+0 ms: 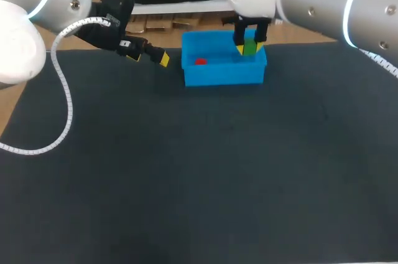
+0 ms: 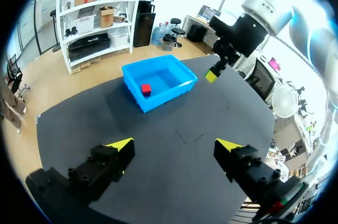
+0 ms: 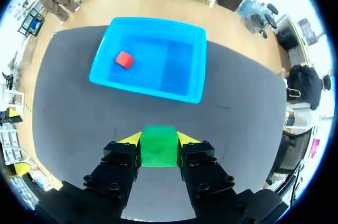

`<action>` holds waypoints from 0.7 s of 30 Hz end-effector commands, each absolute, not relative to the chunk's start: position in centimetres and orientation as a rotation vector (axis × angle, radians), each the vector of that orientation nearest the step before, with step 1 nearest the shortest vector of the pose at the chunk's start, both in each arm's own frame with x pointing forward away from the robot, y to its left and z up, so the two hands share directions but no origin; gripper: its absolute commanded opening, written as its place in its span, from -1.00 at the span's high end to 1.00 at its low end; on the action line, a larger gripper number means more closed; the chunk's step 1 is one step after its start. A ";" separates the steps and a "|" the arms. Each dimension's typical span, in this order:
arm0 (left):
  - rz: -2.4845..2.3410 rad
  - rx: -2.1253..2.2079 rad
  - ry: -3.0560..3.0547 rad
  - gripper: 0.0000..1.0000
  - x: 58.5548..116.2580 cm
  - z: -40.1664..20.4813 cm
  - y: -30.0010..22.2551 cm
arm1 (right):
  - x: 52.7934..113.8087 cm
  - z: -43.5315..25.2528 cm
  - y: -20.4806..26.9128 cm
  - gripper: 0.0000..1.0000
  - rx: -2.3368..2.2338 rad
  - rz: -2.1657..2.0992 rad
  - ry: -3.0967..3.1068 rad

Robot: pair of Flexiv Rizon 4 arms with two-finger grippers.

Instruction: Use the left arm to pick the red cube and place it into the blue plastic box first, then use the right arm to grasp the green cube and put it into the same blue plastic box after the first action is fully finished.

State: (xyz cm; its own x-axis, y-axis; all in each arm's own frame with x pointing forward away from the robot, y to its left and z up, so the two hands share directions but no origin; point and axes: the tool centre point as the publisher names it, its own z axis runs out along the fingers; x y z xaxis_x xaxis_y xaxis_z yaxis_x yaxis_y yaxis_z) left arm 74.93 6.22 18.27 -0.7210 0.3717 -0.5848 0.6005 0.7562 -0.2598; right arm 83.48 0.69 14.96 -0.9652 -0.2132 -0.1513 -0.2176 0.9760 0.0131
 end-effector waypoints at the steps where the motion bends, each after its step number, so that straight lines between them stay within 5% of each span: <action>1: -0.607 0.734 2.436 -1.00 74.9 18.2 6.4 | 83.7 15.5 0.5 1.00 -0.324 0.056 2.955; 21: -0.607 0.734 2.436 -1.00 74.9 18.2 6.4 | 89.4 17.6 0.7 1.00 -0.345 0.078 2.847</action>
